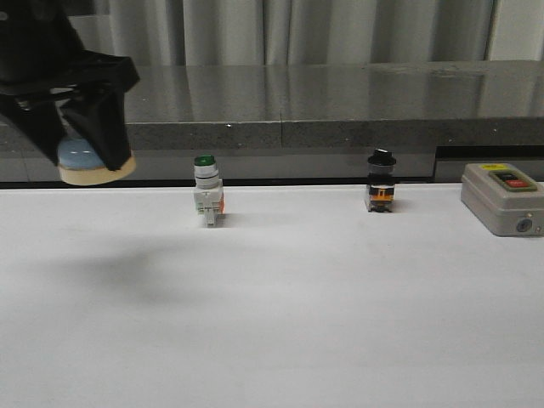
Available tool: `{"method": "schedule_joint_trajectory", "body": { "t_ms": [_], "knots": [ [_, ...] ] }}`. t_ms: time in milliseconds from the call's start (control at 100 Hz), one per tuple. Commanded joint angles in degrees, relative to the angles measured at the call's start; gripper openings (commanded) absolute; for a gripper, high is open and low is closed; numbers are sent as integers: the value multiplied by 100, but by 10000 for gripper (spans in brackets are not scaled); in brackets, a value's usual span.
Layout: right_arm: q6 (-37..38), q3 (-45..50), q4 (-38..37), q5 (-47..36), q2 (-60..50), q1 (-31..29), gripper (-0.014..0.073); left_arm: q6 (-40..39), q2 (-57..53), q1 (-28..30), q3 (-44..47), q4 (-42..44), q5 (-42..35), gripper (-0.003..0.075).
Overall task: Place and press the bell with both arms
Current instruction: 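Lift the blue bell with the left gripper and carry it toward table center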
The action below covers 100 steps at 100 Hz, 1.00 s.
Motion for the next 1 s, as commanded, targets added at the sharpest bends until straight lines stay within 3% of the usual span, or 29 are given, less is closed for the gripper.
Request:
{"method": "schedule_joint_trajectory", "body": {
  "t_ms": [0, 430, 840, 990],
  "knots": [
    [-44, -114, 0, -471, -112, -45, -64, -3, -247, -403, -144, -75, -233, 272],
    [-44, -114, 0, -471, -112, -45, -64, -3, 780, -1929, -563, -101, -1054, 273],
    [-44, -114, 0, -471, -112, -45, -64, -3, 1751, -2156, -1229, -133, -907, 280],
    [-44, -114, 0, -471, -112, -45, -64, -3, 1773, -2156, -1229, -167, -893, 395]
  ]
}}
